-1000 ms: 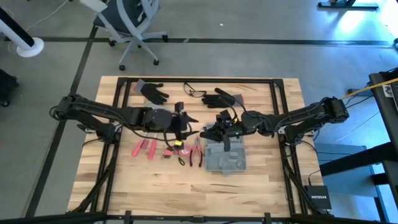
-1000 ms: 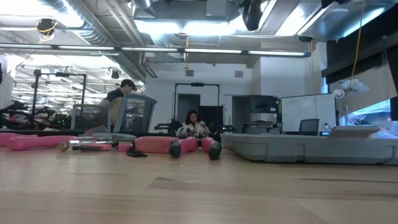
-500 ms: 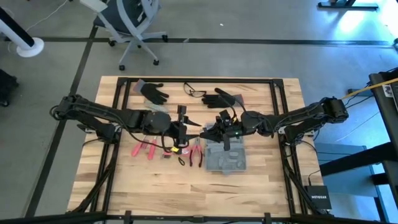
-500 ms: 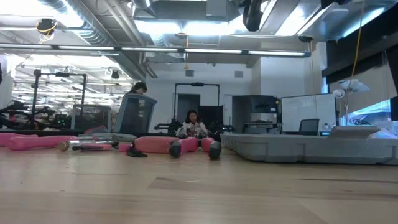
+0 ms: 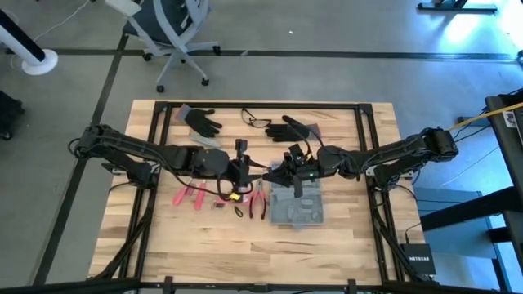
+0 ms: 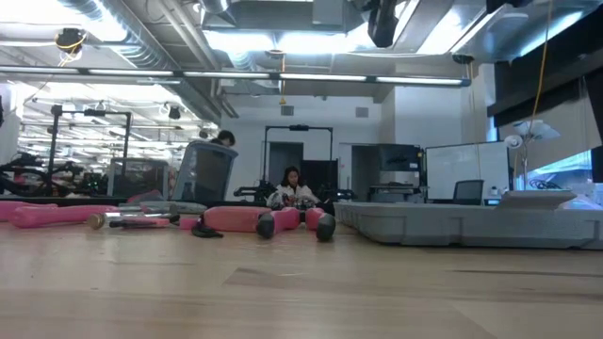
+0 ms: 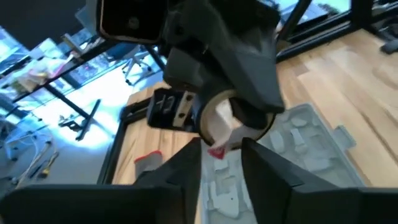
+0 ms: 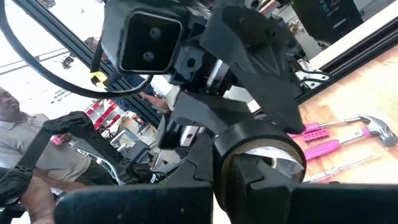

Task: Prefit tool cases
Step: Put the black electrical tape into the prefit tool case

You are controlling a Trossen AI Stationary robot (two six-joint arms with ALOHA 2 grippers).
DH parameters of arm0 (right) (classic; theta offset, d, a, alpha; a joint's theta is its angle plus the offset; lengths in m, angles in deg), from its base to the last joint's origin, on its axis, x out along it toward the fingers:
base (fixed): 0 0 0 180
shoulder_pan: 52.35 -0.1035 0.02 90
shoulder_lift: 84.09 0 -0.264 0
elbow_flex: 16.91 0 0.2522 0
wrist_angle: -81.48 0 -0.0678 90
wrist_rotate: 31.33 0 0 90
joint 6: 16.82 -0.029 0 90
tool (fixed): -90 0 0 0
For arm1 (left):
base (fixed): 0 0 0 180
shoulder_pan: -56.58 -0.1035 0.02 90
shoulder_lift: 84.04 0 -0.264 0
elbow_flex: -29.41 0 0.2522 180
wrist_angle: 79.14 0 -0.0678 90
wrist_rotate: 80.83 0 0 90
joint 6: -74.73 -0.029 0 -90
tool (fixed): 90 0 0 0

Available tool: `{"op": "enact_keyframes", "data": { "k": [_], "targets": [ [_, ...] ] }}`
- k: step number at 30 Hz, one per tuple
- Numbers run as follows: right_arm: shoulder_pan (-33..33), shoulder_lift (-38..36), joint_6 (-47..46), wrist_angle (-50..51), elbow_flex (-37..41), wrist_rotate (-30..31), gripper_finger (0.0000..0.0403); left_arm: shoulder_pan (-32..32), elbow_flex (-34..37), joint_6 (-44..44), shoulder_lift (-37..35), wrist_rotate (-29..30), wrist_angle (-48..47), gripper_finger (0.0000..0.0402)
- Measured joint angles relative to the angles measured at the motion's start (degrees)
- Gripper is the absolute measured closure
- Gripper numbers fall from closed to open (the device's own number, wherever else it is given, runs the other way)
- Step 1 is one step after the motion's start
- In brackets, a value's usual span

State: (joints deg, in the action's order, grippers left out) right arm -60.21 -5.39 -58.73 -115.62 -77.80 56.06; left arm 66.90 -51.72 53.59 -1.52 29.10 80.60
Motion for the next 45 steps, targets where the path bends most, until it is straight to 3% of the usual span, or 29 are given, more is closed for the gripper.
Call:
{"op": "enact_keyframes", "data": {
  "k": [18, 26, 34, 45],
  "targets": [
    [0.04, -0.04, 0.15, 0.32, -0.02, 1.0, 0.0395, 0.51, -0.5, -2.11, 0.02, 0.97, 1.06, 0.0397],
    [1.38, 0.02, 0.23, -2.71, -0.02, 2.61, 0.0395, 1.01, -0.65, 6.01, -0.07, 1.03, 0.0, 0.0401],
    [6.26, 0.0, -1.31, -9.27, -0.04, 3.44, 0.0398, 2.54, -0.66, 13.3, -0.04, 0.41, -7.1, 0.0401],
    [6.29, 0.0, -1.31, -11.15, -0.07, -5.65, 0.04, 1.89, -0.57, 11.55, -6.44, 3.72, -11.77, 0.0401]
  ]
}}
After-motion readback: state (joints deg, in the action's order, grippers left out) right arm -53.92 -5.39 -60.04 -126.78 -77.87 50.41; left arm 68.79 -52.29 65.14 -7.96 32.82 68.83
